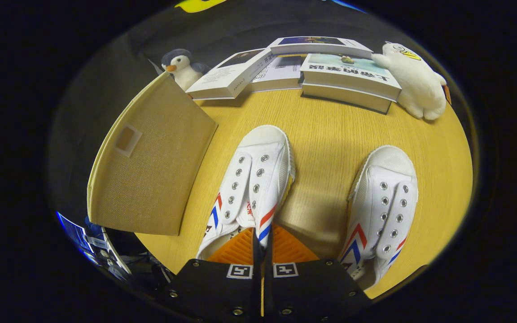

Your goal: Open the storage box then place both shoes into the box .Put the left shoe in first, then the right shoe, with the right side of both shoes facing outward in a uniform manner.

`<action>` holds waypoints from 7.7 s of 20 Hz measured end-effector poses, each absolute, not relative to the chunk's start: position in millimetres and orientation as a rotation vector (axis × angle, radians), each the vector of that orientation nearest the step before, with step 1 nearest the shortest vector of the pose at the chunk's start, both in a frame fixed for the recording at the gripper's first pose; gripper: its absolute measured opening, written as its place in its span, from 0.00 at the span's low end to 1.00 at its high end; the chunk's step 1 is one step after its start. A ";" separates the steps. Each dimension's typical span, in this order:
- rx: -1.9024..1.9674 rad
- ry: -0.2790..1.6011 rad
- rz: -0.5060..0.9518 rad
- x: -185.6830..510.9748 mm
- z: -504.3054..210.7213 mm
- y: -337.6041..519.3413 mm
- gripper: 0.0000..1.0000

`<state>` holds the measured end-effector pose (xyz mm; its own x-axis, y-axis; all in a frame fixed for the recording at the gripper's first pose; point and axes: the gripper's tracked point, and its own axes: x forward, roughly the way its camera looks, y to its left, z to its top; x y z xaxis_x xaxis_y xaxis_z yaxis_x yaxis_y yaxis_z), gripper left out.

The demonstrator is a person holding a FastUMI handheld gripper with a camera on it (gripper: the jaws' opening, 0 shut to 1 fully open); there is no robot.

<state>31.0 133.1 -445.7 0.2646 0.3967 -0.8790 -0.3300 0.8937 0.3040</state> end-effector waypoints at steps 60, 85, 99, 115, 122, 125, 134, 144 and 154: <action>-0.041 1.080 0.755 65.7 -278.8 372.1 0.83; 0.222 0.882 0.364 84.8 -210.9 104.3 0.96; 0.203 0.995 0.210 29.1 -282.6 -0.9 0.96; 0.049 1.228 0.210 13.8 -413.8 -28.1 0.95; 0.083 1.297 0.279 24.6 -446.4 -18.5 0.75; 0.061 1.269 0.302 24.4 -448.6 -23.7 0.41; 0.173 1.246 0.185 30.5 -430.8 -33.5 0.01; 0.172 1.184 0.206 40.6 -375.3 -21.5 0.01; 0.146 1.167 0.250 44.0 -319.7 29.5 0.00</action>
